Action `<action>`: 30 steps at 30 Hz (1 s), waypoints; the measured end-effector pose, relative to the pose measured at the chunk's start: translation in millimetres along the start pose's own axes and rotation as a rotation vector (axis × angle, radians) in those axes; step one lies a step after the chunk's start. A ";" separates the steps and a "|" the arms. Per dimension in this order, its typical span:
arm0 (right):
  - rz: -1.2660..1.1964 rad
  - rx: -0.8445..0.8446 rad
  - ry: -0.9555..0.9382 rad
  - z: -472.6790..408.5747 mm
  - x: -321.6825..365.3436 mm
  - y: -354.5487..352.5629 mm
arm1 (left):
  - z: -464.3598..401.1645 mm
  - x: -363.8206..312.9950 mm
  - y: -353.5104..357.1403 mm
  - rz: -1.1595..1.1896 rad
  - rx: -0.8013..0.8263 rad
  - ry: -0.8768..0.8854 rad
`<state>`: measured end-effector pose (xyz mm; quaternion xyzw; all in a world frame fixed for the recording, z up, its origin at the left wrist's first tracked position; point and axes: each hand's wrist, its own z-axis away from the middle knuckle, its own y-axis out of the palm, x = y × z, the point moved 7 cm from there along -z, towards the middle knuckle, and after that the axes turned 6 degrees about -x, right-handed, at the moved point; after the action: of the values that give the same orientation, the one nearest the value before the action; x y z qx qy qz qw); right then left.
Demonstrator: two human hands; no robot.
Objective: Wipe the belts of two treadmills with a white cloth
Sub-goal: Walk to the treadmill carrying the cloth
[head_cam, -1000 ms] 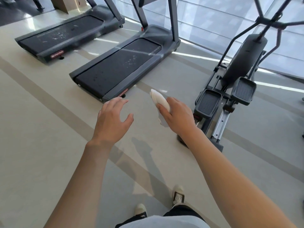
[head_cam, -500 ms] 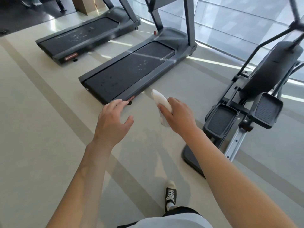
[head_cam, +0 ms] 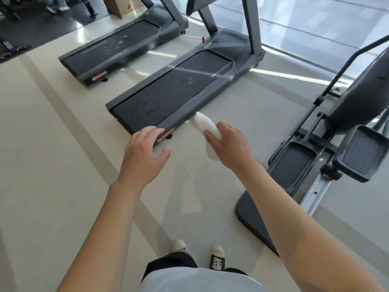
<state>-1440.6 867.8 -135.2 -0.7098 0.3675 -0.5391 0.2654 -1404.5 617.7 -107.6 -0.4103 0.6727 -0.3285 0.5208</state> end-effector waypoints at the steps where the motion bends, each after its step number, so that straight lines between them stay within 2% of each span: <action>1: -0.002 -0.001 0.008 -4.3 -5.5 0.0 | -7.3 -3.6 3.5 0.000 0.002 0.009; 9: 0.003 -0.041 0.064 -46.7 -42.0 -6.0 | -71.2 -17.8 34.6 0.063 0.020 0.070; 14: 0.032 -0.043 0.070 -89.3 -42.7 10.4 | -118.2 0.5 49.3 0.101 0.009 0.074; 20: 0.068 0.014 0.050 -162.3 -19.0 60.9 | -187.3 57.9 55.7 0.133 -0.001 0.032; 30: 0.069 0.102 -0.071 -279.6 70.7 150.7 | -278.6 174.6 32.2 0.146 -0.067 -0.070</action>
<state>-1734.2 727.4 -133.8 -0.7010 0.3543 -0.5219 0.3326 -1702.7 480.1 -143.6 -0.3885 0.6927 -0.2527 0.5526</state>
